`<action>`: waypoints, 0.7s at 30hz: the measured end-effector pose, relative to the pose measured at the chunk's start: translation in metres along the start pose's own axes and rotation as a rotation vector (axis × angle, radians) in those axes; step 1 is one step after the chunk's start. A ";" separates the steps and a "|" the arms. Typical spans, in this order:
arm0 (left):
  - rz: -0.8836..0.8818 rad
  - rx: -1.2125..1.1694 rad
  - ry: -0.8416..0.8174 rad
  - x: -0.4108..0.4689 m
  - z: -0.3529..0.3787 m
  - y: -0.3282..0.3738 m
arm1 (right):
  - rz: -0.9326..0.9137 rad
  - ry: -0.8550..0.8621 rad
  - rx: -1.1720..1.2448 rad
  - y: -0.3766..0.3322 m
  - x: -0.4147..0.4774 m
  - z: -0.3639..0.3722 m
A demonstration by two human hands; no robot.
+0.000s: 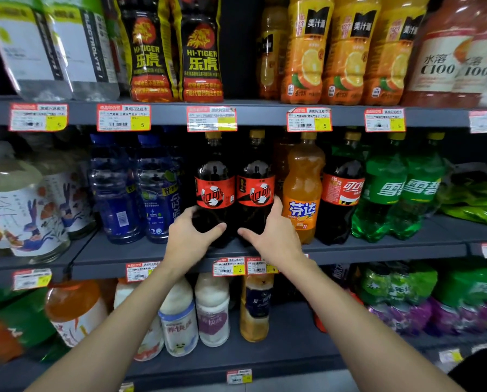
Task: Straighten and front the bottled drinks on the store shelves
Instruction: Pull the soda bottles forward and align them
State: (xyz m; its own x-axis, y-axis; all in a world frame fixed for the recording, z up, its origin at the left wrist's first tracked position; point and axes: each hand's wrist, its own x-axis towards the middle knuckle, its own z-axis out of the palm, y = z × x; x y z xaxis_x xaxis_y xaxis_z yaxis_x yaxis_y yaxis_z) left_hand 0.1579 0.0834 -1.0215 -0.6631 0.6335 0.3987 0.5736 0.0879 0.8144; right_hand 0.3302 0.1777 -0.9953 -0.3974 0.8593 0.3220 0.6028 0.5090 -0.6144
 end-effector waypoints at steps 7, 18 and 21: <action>-0.023 -0.024 0.159 -0.015 0.016 0.009 | 0.135 0.230 -0.009 -0.006 -0.010 0.025; -0.024 -0.052 0.251 -0.027 0.030 0.014 | 0.012 0.332 -0.037 0.010 -0.024 0.023; -0.015 -0.061 0.232 -0.028 0.027 0.010 | 0.001 0.394 -0.077 0.011 -0.031 0.027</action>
State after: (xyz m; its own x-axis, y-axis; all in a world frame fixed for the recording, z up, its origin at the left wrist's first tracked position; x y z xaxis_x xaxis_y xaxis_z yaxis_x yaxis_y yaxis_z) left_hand 0.1954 0.0873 -1.0361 -0.7679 0.4383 0.4672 0.5377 0.0446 0.8420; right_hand 0.3304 0.1549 -1.0314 -0.1097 0.8057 0.5820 0.6593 0.4972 -0.5640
